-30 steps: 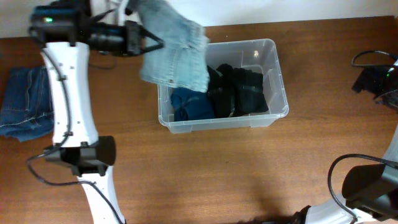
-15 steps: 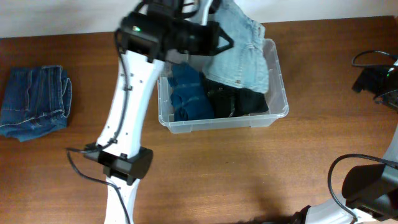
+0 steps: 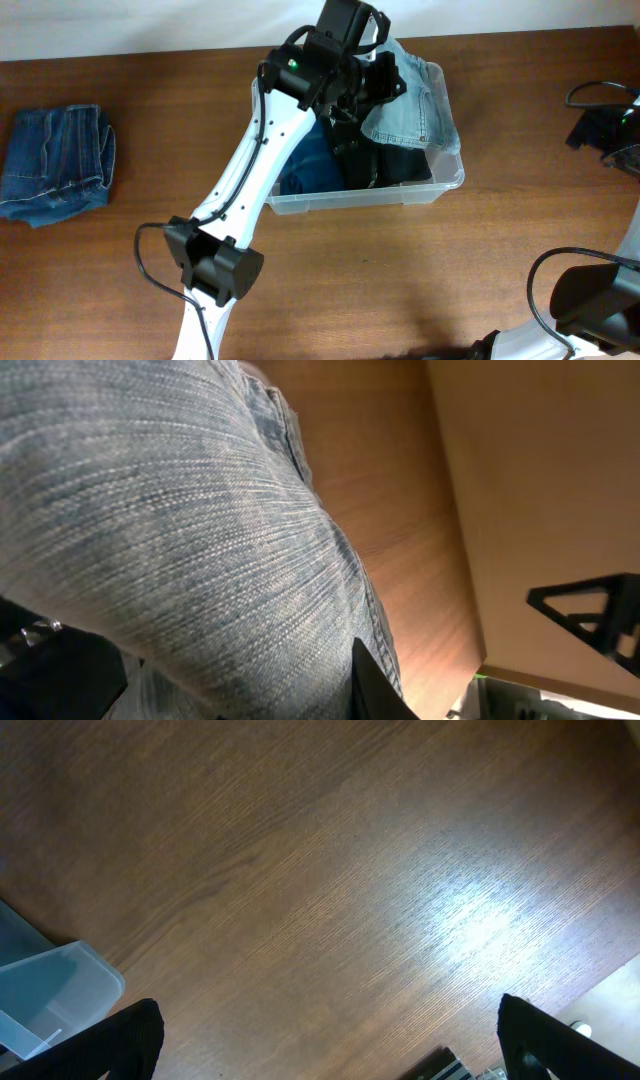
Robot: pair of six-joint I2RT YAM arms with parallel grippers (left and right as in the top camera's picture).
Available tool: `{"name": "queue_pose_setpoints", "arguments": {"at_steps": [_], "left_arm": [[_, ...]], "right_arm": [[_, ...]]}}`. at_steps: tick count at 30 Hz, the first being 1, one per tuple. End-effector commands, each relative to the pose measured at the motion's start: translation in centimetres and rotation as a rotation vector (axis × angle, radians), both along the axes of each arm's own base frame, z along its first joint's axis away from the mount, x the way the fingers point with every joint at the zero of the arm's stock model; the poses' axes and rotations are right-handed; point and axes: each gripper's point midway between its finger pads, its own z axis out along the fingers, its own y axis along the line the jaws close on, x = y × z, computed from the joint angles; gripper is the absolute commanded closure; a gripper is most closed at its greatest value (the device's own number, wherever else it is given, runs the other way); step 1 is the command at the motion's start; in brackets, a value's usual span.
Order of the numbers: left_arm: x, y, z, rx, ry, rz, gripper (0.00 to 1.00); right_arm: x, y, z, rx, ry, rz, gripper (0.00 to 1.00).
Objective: Pack container
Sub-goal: 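Lift the light-blue jeans with the left gripper and carry it over the bin, then lower the light-blue jeans into the bin's right side and flatten it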
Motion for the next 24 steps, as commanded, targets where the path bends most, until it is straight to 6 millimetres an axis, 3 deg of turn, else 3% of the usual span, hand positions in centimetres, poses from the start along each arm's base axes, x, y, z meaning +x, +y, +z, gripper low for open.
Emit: {"name": "queue_pose_setpoints", "arguments": {"at_steps": [1, 4, 8, 14, 23, 24], "left_arm": [[-1.0, -0.3, 2.6, -0.055, -0.035, -0.022, 0.99], [-1.7, -1.1, 2.0, -0.048, -0.023, -0.041, 1.00], [-2.2, -2.9, 3.0, -0.063, -0.120, -0.111, 0.99], [-2.1, -3.4, 3.4, -0.062, -0.185, -0.151, 0.99], [-1.8, -3.6, 0.7, -0.025, -0.191, -0.184, 0.98], [-1.9, -3.6, 0.2, -0.018, -0.180, -0.185, 0.92]], "right_arm": [[-0.1, -0.2, 0.0, -0.006, 0.001, -0.016, 0.02], [-0.1, -0.2, 0.0, -0.006, 0.001, -0.016, 0.02], [-0.1, -0.2, 0.0, -0.006, 0.001, -0.016, 0.02], [-0.1, -0.2, 0.0, -0.006, 0.001, -0.016, 0.02], [-0.1, -0.2, 0.0, -0.006, 0.001, -0.016, 0.01], [-0.1, -0.2, 0.0, -0.006, 0.001, -0.016, 0.02]]}}
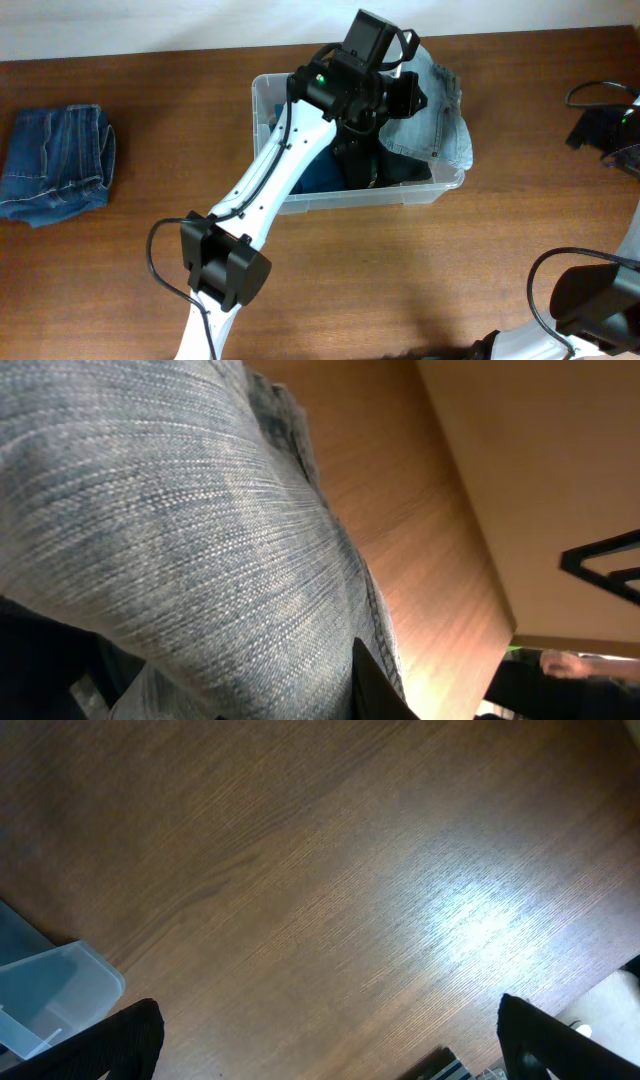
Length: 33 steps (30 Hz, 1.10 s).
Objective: Pack container
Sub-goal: 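Lower the light-blue jeans into the bin's right side and flatten it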
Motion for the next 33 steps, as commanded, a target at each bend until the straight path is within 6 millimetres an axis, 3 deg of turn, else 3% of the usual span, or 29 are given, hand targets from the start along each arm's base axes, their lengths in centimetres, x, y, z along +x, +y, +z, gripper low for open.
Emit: {"name": "queue_pose_setpoints", "arguments": {"at_steps": [1, 7, 14, 16, 19, 21, 33], "left_arm": [[-0.7, 0.3, 2.4, -0.028, -0.063, -0.042, 0.90], [-1.0, 0.8, 1.5, 0.005, -0.034, -0.032, 0.88], [-0.6, 2.9, -0.3, 0.107, -0.002, 0.036, 0.86], [-0.5, 3.4, -0.6, 0.120, 0.010, 0.046, 0.46], [-0.4, 3.8, -0.9, 0.136, 0.014, 0.059, 0.27], [-0.4, 3.9, -0.9, 0.142, 0.017, 0.060, 0.01], [-0.8, 4.2, -1.3, 0.168, 0.005, 0.029, 0.01]], "right_arm": [[-0.1, -0.2, 0.0, -0.006, 0.001, -0.016, 0.02], [-0.1, -0.2, 0.0, -0.006, 0.001, -0.016, 0.02], [-0.1, -0.2, 0.0, -0.006, 0.001, -0.016, 0.02], [-0.1, -0.2, 0.0, -0.006, 0.001, -0.016, 0.02], [-0.1, -0.2, 0.0, -0.006, 0.001, -0.016, 0.02], [-0.1, -0.2, 0.0, -0.006, 0.001, -0.016, 0.02], [-0.1, -0.2, 0.0, -0.006, 0.001, -0.016, 0.01]]}}
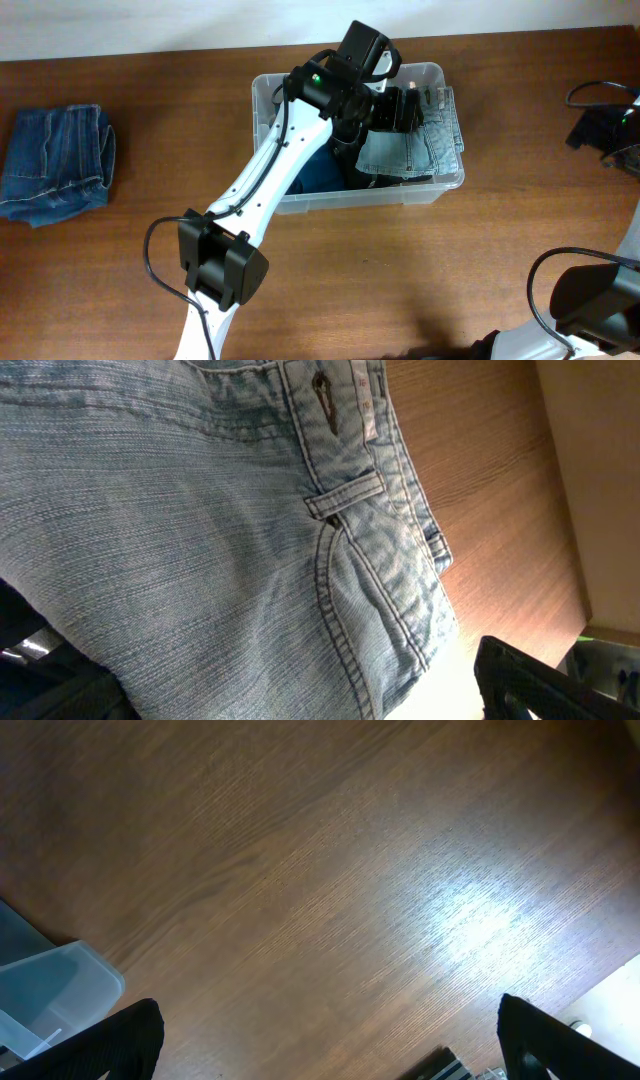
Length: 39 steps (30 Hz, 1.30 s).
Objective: Pack container
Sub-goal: 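Lower the light-blue jeans into the bin's right side and flatten it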
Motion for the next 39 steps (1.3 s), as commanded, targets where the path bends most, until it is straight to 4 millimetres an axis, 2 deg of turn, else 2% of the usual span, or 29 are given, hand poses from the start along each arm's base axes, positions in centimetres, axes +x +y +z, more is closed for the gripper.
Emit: {"name": "queue_pose_setpoints", "arguments": {"at_steps": [1, 3, 6, 13, 20, 22, 23, 24, 26, 30, 32, 39], "left_arm": [[-0.2, 0.7, 2.5, -0.013, -0.058, -0.014, 0.01], [-0.1, 0.9, 2.4, 0.004, -0.068, -0.007, 0.01], [1.0, 2.5, 1.6, 0.095, -0.103, 0.060, 0.01], [2.8, 4.7, 1.2, 0.224, -0.204, 0.112, 0.01], [2.9, 4.9, 1.2, 0.268, -0.263, 0.038, 0.04], [2.7, 5.0, 1.0, 0.276, -0.254, 0.035, 0.29], [2.3, 5.2, 0.7, 0.290, -0.234, 0.030, 0.61], [2.1, 5.4, 0.5, 0.298, -0.223, 0.028, 0.76], [1.3, 6.0, -0.1, 0.324, -0.180, 0.025, 0.99], [-0.1, 6.9, -1.3, 0.368, -0.115, 0.016, 0.99], [-0.3, 7.1, -2.6, 0.387, -0.089, 0.010, 0.99], [-1.9, 7.1, -9.3, 0.408, 0.024, -0.034, 0.99]], "right_arm": [[-0.1, -0.2, 0.0, -0.006, 0.001, -0.017, 0.02], [-0.1, -0.2, 0.0, -0.005, 0.001, -0.017, 0.01], [-0.1, -0.2, 0.0, -0.005, 0.001, -0.017, 0.02], [-0.1, -0.2, 0.0, -0.006, 0.001, -0.017, 0.02], [-0.1, -0.2, 0.0, -0.006, 0.001, -0.017, 0.02], [-0.1, -0.2, 0.0, -0.006, 0.001, -0.017, 0.01], [-0.1, -0.2, 0.0, -0.006, 0.001, -0.017, 0.02], [-0.1, -0.2, 0.0, -0.006, 0.001, -0.017, 0.01], [-0.1, -0.2, 0.0, -0.006, 0.001, -0.017, 0.02], [-0.1, -0.2, 0.0, -0.006, 0.001, -0.017, 0.02], [-0.1, -0.2, 0.0, -0.005, 0.001, -0.017, 0.02], [-0.1, -0.2, 0.0, -0.006, 0.001, -0.017, 0.01]]}}
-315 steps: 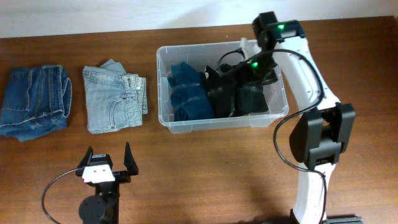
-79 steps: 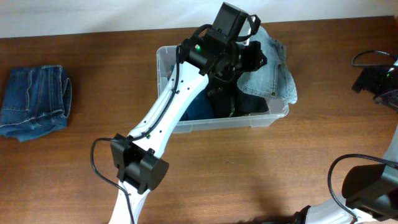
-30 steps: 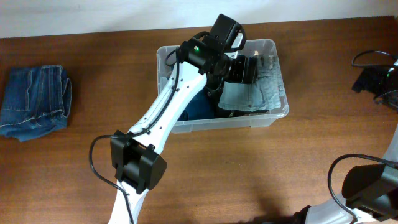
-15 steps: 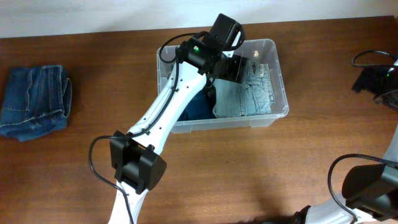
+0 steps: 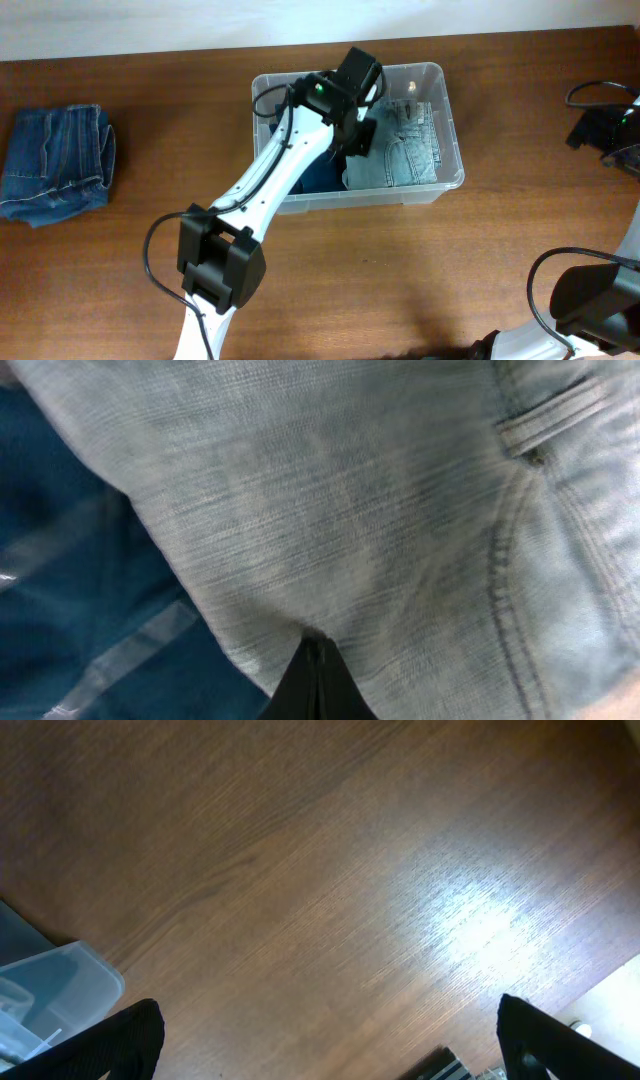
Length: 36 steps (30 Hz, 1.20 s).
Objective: Pack container
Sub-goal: 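Lower the light-blue jeans into the bin's right side and flatten it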
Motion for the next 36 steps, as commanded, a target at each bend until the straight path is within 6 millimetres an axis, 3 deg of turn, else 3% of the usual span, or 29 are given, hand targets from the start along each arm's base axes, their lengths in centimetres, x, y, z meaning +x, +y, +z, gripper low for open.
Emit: {"name": "queue_pose_setpoints", "arguments": {"at_steps": [1, 5, 9, 12, 15, 18, 21, 26, 28, 33, 36], "left_arm": [[-0.9, 0.2, -1.8, -0.007, 0.036, -0.011, 0.99], [-0.2, -0.2, -1.0, -0.015, -0.012, -0.052, 0.99], [1.8, -0.1, 2.5, -0.013, -0.130, -0.040, 0.99], [4.1, -0.2, 6.4, -0.023, -0.268, -0.002, 0.99], [5.0, -0.7, 6.8, -0.042, -0.307, 0.001, 0.99], [5.8, -1.1, 5.7, -0.040, -0.311, 0.004, 0.99], [6.8, -1.1, 2.6, 0.008, -0.297, 0.017, 0.99], [7.0, -1.0, -3.6, 0.074, -0.205, 0.009, 0.98], [7.0, -1.0, -4.1, 0.079, -0.199, 0.009, 0.98], [7.5, -1.4, -1.1, 0.046, -0.242, 0.013, 0.97], [6.8, -1.8, 3.8, 0.000, -0.279, 0.004, 0.96]], "right_arm": [[-0.1, -0.2, 0.0, -0.006, 0.001, -0.016, 0.01], [-0.1, -0.2, 0.0, -0.006, 0.001, -0.016, 0.02], [-0.1, -0.2, 0.0, -0.006, 0.001, -0.016, 0.02], [-0.1, -0.2, 0.0, -0.006, 0.001, -0.016, 0.02], [-0.1, -0.2, 0.0, -0.006, 0.001, -0.016, 0.02], [-0.1, -0.2, 0.0, -0.006, 0.001, -0.016, 0.02], [-0.1, -0.2, 0.0, -0.006, 0.001, -0.016, 0.01], [-0.1, -0.2, 0.0, -0.006, 0.001, -0.017, 0.01], [-0.1, -0.2, 0.0, -0.006, 0.001, -0.016, 0.01], [-0.1, -0.2, 0.0, -0.006, 0.001, -0.016, 0.02], [-0.1, -0.2, 0.0, -0.006, 0.001, -0.016, 0.01]]}}
